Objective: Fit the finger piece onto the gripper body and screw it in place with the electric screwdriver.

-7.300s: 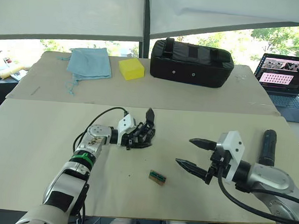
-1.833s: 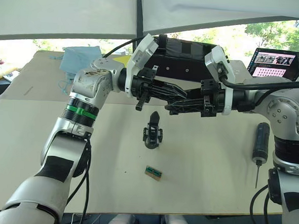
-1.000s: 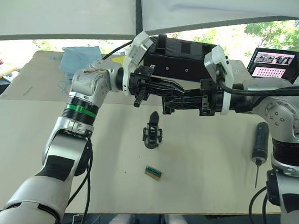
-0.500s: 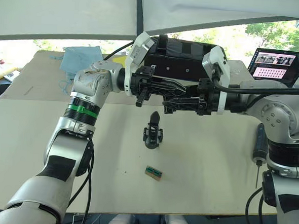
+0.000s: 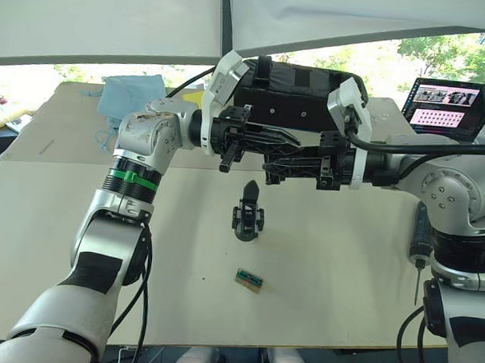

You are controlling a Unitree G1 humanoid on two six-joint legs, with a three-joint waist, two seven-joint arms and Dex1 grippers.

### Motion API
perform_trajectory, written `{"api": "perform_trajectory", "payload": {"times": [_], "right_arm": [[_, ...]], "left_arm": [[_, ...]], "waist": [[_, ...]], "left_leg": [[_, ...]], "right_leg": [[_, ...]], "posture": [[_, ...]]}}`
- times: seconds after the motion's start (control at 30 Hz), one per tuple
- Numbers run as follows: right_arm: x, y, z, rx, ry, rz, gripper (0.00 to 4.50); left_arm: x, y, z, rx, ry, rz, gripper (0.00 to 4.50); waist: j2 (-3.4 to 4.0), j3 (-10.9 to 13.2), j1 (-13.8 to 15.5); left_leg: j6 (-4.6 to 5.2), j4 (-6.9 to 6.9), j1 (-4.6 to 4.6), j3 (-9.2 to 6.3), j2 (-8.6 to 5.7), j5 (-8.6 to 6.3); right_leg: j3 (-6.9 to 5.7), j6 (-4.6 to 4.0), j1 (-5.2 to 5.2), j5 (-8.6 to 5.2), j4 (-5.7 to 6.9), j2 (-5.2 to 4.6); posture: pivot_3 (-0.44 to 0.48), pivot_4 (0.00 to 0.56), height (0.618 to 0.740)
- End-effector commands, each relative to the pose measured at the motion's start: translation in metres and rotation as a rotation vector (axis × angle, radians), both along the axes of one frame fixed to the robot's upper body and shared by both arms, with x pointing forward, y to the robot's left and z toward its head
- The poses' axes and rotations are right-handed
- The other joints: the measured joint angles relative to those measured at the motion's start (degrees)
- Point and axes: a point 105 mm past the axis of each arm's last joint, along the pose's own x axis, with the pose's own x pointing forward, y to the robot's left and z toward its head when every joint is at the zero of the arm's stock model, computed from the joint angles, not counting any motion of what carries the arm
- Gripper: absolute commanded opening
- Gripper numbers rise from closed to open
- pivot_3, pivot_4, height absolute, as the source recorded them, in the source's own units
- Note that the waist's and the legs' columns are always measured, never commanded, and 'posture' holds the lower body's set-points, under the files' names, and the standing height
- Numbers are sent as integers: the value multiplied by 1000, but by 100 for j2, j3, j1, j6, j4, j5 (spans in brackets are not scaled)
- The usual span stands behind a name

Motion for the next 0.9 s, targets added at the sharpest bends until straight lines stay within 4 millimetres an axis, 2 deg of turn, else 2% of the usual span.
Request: {"api": "perform_trajectory", "payload": {"times": [0.03, 0.1, 0.17, 0.23, 0.3, 0.43, 0.6, 0.67, 0.77, 0.83, 0.9], "right_arm": [[0, -4, 15, 32, -57, -10, 378], [1, -5, 13, 25, -58, -13, 378], [3, -6, 10, 13, -61, -19, 378], [7, -10, 2, -17, -71, -29, 377], [12, -18, -10, -74, -104, -41, 377], [20, -33, -28, -123, -132, -51, 377], [16, -33, -29, -81, -167, 2, 377], [13, -30, -29, -57, -171, 29, 377], [9, -25, -30, -34, -167, 63, 377], [5, -20, -32, -20, -164, 86, 377], [2, -17, -34, -13, -159, 102, 377]], "left_arm": [[-3, 0, 16, -6, -55, -5, 0], [-2, 0, 15, 5, -56, 2, 0], [-1, 5, 17, 4, -66, 17, 1004], [5, 17, 18, 1, -85, 69, 1721], [14, 29, 15, 13, -105, 141, 2710], [21, 63, -7, 119, -147, 226, 4483], [27, 108, -52, 315, -193, 319, 4500], [26, 120, -78, 406, -226, 327, 4500], [24, 123, -112, 460, -228, 327, 4500], [21, 114, -138, 457, -212, 316, 4500], [19, 102, -155, 442, -205, 314, 4500]], "waist": [[0, 0, -1], [0, 0, -1], [0, 0, -2], [0, 0, -6], [0, 0, -7], [1, 0, -38], [1, 0, -95], [1, 0, -87], [1, 0, -49], [1, 0, -8], [1, 0, 38]], "left_leg": [[0, 0, 0, 0, 0, 0], [0, 0, 0, 0, 0, 0], [0, 0, 0, 0, 0, 0], [0, 0, 0, 0, 0, 0], [0, -1, 1, 0, 0, 0], [0, -1, 4, 3, 0, 0], [-1, -3, 3, 4, 2, 1], [-1, -3, 3, 4, 2, 1], [-1, 0, 1, 3, 0, 0], [1, 1, 1, 3, -1, -1], [4, 5, 1, 3, -2, -2]], "right_leg": [[0, 0, 0, 0, 0, 0], [0, 0, 0, 0, 0, 0], [0, 0, 0, 0, 0, 0], [0, 0, 0, 0, 0, 0], [0, 0, 0, 0, 1, 1], [1, 0, -1, 0, 2, 2], [0, -1, -7, 0, 4, 5], [-1, -1, -7, 0, 3, 5], [-2, -1, -4, 0, 2, 1], [-2, 0, -3, 0, -2, 0], [-3, 2, 1, 1, -2, 0]], "posture": [[0, 150, 740], [0, 150, 740], [0, 150, 740], [0, 150, 740], [0, 150, 740], [0, 150, 740], [0, 150, 740], [0, 150, 740], [0, 150, 740], [0, 150, 740], [0, 150, 740]]}}
